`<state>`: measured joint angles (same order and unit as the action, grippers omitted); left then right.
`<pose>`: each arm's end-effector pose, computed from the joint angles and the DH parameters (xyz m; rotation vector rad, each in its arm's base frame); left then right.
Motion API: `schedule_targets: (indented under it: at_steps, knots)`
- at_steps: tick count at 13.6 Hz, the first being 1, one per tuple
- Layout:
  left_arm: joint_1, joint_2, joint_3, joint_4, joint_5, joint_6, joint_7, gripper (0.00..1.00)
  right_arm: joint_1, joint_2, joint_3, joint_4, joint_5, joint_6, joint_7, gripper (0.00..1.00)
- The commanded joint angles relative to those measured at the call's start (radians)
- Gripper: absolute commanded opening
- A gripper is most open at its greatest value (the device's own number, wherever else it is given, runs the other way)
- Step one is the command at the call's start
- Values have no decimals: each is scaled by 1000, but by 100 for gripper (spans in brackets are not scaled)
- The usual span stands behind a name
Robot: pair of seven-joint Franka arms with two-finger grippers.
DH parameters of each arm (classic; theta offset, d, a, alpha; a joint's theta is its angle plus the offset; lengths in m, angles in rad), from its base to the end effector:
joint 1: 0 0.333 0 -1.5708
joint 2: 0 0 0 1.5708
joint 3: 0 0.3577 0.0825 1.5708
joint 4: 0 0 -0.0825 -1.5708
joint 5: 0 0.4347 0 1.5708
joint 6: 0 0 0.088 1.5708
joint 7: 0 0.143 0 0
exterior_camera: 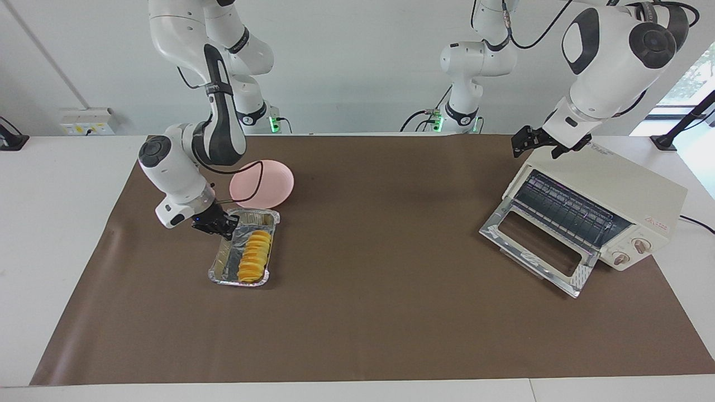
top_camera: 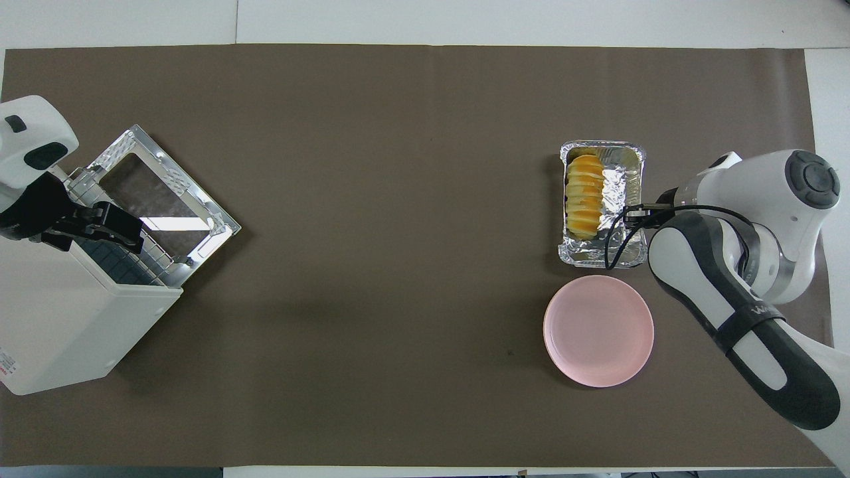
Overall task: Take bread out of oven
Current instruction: 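Slide the foil tray with the right gripper beyond the pink plate, then grasp the yellow bread slices in the tray with the right gripper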
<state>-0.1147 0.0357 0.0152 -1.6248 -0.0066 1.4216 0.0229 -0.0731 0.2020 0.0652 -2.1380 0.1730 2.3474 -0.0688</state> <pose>0.5842 -0.0595 0.5710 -3.1103 0.1908 0.3741 0.6118 0.0020 0.2822 -3.0036 0.0923 -0.0186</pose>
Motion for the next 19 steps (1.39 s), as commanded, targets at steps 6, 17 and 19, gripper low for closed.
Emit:
schedule_targets:
  at_steps: [6,17,19]
  knots:
    - [7,-36,0,-12,5,17,8,100,6,-46,7,62,3,-77,-89,100]
    - [7,-43,0,-12,5,17,8,100,85,-1,10,-17,-1,78,-26,100]
    - [7,-43,0,-12,5,17,8,100,87,5,11,-23,3,81,-26,100]
